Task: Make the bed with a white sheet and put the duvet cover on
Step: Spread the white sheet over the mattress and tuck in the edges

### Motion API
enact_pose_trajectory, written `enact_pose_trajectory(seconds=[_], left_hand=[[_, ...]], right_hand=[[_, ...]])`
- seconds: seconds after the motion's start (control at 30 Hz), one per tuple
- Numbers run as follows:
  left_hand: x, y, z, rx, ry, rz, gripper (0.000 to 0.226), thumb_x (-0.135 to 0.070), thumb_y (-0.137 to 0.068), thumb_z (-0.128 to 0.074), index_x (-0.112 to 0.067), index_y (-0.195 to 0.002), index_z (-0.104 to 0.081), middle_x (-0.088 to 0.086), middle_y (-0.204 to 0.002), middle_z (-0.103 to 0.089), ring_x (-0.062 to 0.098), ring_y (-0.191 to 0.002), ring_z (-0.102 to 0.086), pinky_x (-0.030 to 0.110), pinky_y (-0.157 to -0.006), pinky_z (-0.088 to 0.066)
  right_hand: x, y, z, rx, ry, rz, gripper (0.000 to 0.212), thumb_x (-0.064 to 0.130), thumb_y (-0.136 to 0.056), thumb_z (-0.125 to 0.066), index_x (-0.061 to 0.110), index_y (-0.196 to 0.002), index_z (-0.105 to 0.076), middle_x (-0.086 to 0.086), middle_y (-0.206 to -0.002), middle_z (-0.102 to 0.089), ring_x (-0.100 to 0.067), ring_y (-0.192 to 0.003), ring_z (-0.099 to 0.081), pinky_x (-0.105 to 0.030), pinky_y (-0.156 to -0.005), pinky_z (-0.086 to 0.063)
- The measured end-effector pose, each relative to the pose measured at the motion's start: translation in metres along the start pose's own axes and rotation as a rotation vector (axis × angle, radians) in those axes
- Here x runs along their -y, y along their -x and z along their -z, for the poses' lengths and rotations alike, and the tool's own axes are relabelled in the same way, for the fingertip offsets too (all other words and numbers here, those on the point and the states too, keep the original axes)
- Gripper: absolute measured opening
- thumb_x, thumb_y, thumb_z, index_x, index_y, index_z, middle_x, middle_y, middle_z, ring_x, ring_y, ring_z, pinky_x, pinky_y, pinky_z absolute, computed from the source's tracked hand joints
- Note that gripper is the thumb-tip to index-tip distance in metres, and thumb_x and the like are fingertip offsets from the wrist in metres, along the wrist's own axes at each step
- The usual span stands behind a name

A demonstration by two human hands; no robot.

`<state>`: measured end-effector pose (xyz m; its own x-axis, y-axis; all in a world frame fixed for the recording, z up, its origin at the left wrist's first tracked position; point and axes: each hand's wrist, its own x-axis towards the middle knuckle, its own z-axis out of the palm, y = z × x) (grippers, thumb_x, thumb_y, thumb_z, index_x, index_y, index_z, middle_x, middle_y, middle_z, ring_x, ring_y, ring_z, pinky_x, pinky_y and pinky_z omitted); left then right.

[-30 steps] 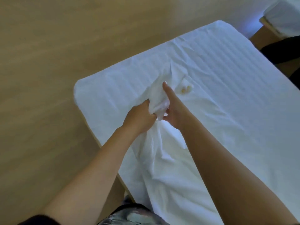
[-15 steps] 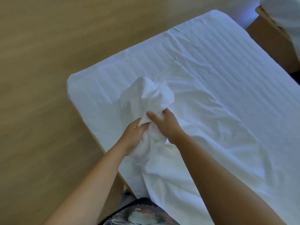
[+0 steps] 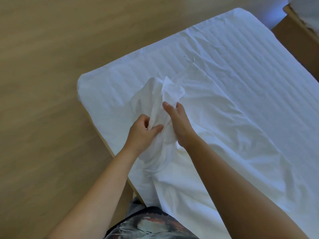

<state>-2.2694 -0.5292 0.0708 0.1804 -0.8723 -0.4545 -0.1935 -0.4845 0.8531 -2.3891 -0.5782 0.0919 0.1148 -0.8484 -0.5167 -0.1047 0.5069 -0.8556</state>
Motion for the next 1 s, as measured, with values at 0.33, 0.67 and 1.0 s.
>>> enact_pose_trajectory(seconds=[0.33, 0.67, 1.0], left_hand=[[0.001, -0.014, 0.022, -0.289, 0.35, 0.207, 0.034, -0.021, -0.09, -0.057, -0.017, -0.057, -0.046, 0.001, -0.053, -0.046, 0.013, -0.046, -0.04, 0.029, -0.054, -0.032], [0.0, 0.0, 0.007, -0.013, 0.3, 0.164, 0.011, -0.014, -0.085, -0.067, -0.016, -0.075, -0.065, 0.004, -0.072, -0.066, 0.017, -0.064, -0.062, 0.029, -0.057, -0.051], [0.055, -0.028, 0.07, -0.64, 0.031, 0.365, 0.04, -0.004, -0.075, -0.061, -0.007, -0.112, -0.048, 0.006, -0.104, -0.054, 0.03, -0.102, -0.054, 0.032, -0.075, -0.044]], right_hand=[[-0.006, -0.008, 0.0, -0.316, 0.132, 0.067, 0.034, -0.002, -0.087, -0.035, 0.011, -0.101, -0.062, -0.003, -0.093, -0.06, -0.017, -0.079, -0.056, -0.024, -0.069, -0.047], [-0.01, -0.009, -0.031, -0.086, 0.285, -0.014, 0.038, 0.013, -0.086, -0.054, 0.014, -0.124, -0.053, 0.001, -0.105, -0.061, -0.022, -0.101, -0.059, -0.031, -0.079, -0.049], [-0.026, -0.012, -0.003, -0.196, 0.442, 0.018, 0.043, 0.004, -0.088, -0.04, 0.009, -0.131, -0.048, -0.012, -0.125, -0.056, -0.029, -0.114, -0.052, -0.042, -0.099, -0.043]])
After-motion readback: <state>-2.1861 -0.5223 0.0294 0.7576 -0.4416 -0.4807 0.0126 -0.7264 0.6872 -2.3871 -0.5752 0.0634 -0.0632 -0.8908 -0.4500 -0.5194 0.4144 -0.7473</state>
